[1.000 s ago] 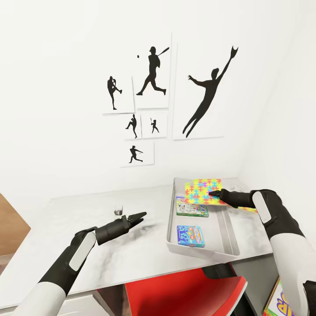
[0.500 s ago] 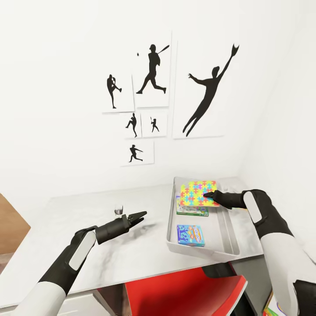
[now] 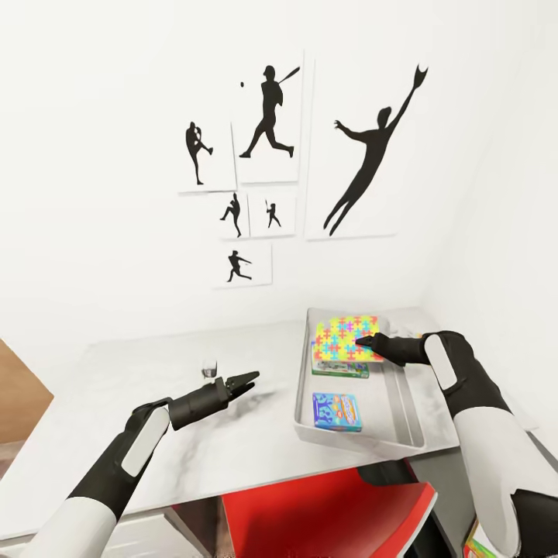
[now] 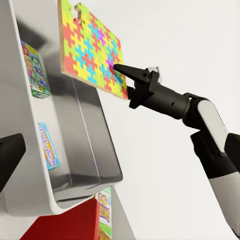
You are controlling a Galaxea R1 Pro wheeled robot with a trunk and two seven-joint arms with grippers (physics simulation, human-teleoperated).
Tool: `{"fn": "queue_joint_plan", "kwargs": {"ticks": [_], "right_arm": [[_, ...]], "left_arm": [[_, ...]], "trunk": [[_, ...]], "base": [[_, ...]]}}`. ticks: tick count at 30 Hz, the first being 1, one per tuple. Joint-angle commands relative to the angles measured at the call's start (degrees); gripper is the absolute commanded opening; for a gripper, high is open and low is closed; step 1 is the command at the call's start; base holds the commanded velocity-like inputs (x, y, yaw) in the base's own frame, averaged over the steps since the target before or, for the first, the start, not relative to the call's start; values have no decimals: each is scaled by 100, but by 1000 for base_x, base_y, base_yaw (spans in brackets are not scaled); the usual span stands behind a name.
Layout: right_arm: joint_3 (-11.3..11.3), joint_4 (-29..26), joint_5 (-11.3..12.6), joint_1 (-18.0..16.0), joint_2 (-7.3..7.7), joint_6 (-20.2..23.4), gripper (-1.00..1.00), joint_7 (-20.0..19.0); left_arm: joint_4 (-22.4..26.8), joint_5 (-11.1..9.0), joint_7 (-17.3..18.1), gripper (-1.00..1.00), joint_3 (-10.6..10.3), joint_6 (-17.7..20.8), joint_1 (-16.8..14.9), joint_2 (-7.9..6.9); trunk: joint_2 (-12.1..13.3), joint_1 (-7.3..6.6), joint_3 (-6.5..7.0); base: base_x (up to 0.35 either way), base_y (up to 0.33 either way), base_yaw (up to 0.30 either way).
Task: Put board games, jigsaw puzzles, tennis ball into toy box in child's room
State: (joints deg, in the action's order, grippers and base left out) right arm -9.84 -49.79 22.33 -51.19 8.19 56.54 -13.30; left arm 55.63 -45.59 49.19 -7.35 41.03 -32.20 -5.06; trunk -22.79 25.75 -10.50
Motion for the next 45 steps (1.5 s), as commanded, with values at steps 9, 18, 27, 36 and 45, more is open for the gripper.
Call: {"fn": "queue_joint_plan", "kwargs": {"ticks": [9,18,27,36,45], "right_arm": [[-18,3,-64,-150,-9,24,-100,19],[-18,4,-61,-292,-10,24,-100,309],[-18,5,-58,-408,-10,24,-100,442],[-18,5,-55,-443,-11,24,-100,472],[-18,5,-54,-451,-11,19,-100,479]], "left_arm": [[14,-166,-6,100,-12,43,-5,-4],[17,-195,-6,100,-12,45,-5,-4],[18,-203,-6,100,-12,45,-5,-4],[18,-205,-6,100,-12,45,-5,-4],[18,-205,-6,100,-12,45,-5,-4]], "trunk": [[-13,3,-96],[-13,3,-180],[-13,3,-264],[-13,3,-348],[-13,3,-432]], "base": [[0,0,0],[0,0,0],[0,0,0],[0,0,0],[0,0,0]]}}
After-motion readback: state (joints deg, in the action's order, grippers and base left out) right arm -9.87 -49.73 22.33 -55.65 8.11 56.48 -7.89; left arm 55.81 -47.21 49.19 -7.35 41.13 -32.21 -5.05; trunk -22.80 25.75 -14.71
